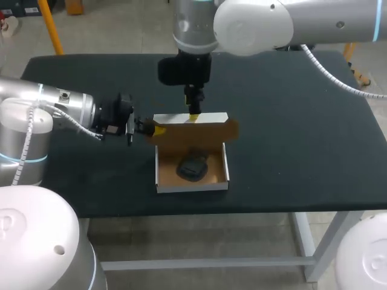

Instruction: Assemble the packaging by folding the flat box into shape, placing the metal phone stand inside, and closing the box properly

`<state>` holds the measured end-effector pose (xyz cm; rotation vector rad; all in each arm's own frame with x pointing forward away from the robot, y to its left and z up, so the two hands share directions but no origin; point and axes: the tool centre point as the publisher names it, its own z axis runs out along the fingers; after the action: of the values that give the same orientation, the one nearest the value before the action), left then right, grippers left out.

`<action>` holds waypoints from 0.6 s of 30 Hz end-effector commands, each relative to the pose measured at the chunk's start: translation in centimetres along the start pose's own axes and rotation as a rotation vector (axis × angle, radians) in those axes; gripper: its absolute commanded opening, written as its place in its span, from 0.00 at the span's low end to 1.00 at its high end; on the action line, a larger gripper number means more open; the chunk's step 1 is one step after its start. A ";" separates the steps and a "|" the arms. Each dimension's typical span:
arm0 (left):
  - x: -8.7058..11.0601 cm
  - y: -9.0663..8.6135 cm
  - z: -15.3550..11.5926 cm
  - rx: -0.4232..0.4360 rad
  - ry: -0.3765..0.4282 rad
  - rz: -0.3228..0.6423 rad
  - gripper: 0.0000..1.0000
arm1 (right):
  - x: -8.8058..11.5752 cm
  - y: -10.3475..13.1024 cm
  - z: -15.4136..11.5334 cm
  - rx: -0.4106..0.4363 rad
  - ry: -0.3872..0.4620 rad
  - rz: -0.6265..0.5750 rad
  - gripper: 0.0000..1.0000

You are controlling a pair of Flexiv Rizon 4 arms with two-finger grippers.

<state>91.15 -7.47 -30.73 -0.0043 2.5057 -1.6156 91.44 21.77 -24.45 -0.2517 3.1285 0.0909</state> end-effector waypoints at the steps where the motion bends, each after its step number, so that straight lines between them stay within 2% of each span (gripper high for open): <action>1: -0.1 0.1 0.0 0.001 -0.001 0.000 0.00 | 0.0 0.2 0.3 0.006 0.003 0.000 0.65; 18: -0.1 0.1 0.0 0.001 -0.001 0.000 0.00 | -0.1 0.5 1.7 0.009 0.043 -0.003 0.60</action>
<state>91.21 -7.44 -30.76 -0.0061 2.5046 -1.6149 91.10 22.06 -25.84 -0.2580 3.1588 0.0843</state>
